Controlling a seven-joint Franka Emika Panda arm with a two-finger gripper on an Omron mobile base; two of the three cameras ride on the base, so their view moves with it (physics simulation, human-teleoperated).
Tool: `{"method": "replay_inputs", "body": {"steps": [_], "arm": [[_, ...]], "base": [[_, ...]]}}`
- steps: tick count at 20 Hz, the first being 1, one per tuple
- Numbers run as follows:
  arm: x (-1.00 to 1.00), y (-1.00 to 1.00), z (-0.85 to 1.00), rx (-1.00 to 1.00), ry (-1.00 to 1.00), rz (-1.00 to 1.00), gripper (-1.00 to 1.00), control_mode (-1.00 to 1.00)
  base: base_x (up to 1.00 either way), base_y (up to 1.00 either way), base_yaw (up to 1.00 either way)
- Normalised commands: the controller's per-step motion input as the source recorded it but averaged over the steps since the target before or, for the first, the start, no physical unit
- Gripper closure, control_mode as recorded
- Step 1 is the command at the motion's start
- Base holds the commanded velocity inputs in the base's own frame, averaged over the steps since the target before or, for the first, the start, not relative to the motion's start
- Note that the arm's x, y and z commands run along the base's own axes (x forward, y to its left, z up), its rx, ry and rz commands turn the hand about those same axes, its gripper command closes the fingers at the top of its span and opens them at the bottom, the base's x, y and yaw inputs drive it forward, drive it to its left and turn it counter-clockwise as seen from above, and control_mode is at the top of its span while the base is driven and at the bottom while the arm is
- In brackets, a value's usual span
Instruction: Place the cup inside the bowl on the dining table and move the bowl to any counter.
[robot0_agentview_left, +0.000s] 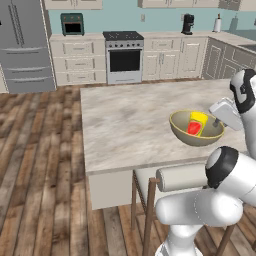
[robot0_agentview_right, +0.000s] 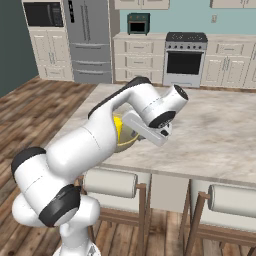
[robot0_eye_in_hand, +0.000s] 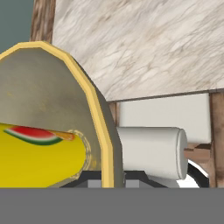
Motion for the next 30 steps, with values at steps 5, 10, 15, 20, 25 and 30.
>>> {"method": "replay_inputs", "body": {"steps": [5,10,15,20,25,30], "arm": [[-0.03,0.0,0.0,0.0,0.0,0.0,1.0,-1.0],[0.0,0.0,0.0,0.0,0.0,0.0,1.0,-1.0],[0.0,0.0,0.0,0.0,0.0,0.0,1.0,-1.0],[0.0,0.0,0.0,0.0,0.0,0.0,1.0,-1.0],[0.0,0.0,0.0,0.0,0.0,0.0,1.0,1.0],[0.0,0.0,0.0,0.0,0.0,0.0,1.0,1.0]], "base": [[0.0,0.0,0.0],[0.0,0.0,0.0],[0.0,0.0,0.0],[0.0,0.0,0.0],[0.0,0.0,0.0],[-0.07,0.0,0.0]]}}
